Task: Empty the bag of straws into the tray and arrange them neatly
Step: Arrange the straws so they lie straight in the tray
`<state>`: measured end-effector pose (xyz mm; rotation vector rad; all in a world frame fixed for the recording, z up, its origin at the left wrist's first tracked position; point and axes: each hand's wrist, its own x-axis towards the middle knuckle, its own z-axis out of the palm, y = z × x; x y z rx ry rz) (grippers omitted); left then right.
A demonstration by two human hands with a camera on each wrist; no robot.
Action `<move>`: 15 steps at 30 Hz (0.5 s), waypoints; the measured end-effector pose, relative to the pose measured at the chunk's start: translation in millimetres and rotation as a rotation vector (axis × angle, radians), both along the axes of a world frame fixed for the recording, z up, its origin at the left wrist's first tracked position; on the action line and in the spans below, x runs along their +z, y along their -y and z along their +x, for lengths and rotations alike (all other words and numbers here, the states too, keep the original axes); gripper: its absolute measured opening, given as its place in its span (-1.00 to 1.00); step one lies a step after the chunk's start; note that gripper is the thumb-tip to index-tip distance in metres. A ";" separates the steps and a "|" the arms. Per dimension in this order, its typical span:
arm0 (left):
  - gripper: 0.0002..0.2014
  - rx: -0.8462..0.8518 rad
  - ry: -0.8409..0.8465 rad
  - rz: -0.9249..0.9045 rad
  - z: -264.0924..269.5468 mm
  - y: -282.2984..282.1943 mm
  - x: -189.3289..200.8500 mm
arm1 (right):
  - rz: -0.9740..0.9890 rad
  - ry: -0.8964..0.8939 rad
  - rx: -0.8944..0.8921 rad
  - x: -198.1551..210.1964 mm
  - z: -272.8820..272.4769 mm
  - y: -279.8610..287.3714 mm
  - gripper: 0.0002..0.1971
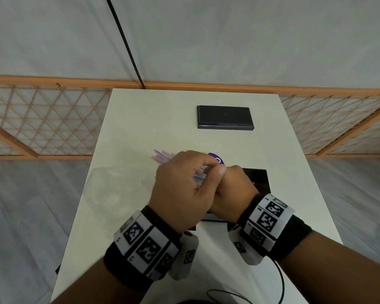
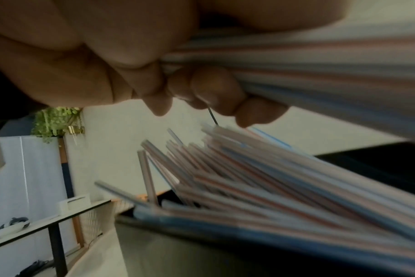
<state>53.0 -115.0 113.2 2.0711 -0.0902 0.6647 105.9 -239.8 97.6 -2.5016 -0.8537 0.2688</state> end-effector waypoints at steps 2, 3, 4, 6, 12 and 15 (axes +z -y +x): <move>-0.69 0.046 -0.004 -0.167 -3.2 -6.3 0.3 | -0.005 -0.052 -0.030 -11.4 1.2 7.9 -0.71; -0.66 0.082 0.022 -0.254 -3.9 -12.1 1.6 | -0.022 -0.067 -0.042 -17.4 4.0 12.2 -0.74; -0.65 0.132 0.059 -0.317 -4.2 -19.1 3.2 | -0.026 -0.067 -0.043 -23.0 7.0 15.5 -0.75; -0.70 0.261 0.105 -0.401 -3.2 -33.5 2.3 | 0.011 0.009 -0.035 -33.9 13.9 22.4 -0.62; -0.83 0.551 -0.450 -0.908 11.0 -51.5 -24.4 | 0.043 0.134 -0.124 -39.0 11.2 32.0 -0.02; -0.36 0.438 -0.778 -0.695 5.8 -48.6 -31.5 | -0.168 0.054 -0.068 -42.0 5.0 36.4 0.36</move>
